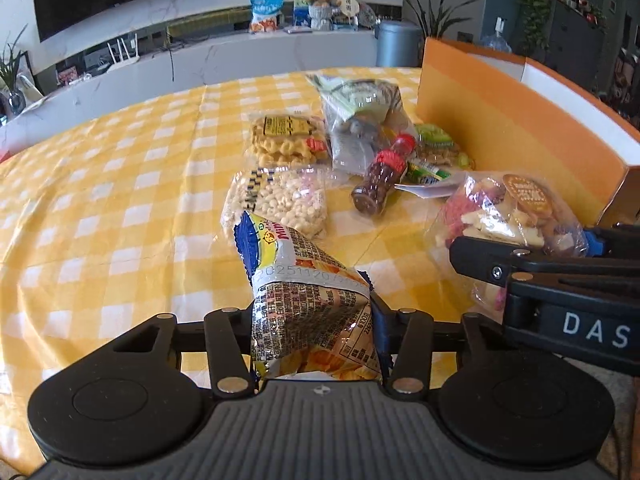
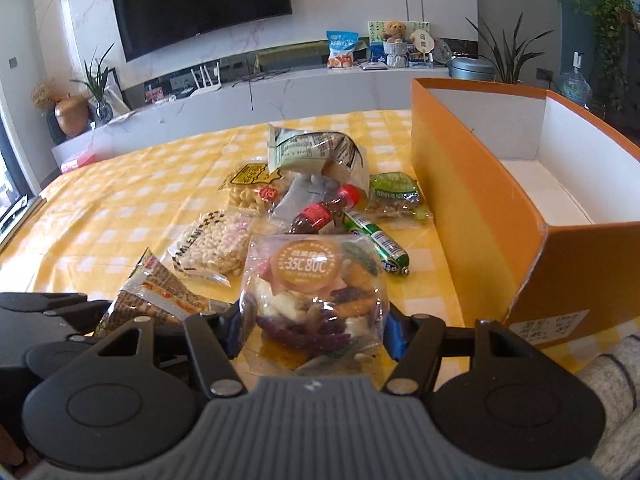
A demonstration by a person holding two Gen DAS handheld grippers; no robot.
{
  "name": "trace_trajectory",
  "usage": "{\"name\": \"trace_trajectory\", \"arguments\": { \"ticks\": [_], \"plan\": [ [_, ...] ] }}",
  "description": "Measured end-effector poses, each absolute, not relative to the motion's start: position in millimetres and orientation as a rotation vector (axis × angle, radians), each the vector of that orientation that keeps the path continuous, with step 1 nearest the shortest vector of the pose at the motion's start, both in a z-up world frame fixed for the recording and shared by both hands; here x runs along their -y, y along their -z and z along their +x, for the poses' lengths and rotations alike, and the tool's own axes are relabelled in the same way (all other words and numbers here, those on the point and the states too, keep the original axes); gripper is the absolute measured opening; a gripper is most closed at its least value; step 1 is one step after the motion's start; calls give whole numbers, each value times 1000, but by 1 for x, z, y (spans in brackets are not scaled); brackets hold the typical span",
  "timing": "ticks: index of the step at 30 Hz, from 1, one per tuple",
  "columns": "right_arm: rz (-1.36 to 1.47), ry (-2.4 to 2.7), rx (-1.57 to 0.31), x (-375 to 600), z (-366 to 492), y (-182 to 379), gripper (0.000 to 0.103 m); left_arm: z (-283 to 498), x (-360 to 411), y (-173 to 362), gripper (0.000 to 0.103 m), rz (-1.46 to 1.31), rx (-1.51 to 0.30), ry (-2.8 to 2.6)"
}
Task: Organize snacks
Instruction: 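Lift both held snacks and carry them over the orange box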
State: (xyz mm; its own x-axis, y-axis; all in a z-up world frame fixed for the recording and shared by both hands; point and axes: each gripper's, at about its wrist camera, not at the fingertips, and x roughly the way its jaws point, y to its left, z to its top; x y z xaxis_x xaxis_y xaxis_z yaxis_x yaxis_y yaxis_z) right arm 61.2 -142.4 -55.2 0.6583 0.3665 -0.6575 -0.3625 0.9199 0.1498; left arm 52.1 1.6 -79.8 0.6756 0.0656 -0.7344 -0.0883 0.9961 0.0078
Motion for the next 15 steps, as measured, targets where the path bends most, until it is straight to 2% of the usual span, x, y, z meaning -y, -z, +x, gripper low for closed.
{"name": "trace_trajectory", "arguments": {
  "ticks": [6, 15],
  "plan": [
    [36, -430, -679, 147, 54, 49, 62, 47, -3, 65, 55, -37, -804, -104],
    [127, -424, -606, 165, 49, 26, 62, 39, -19, 28, 55, -193, -717, -92]
  ]
}}
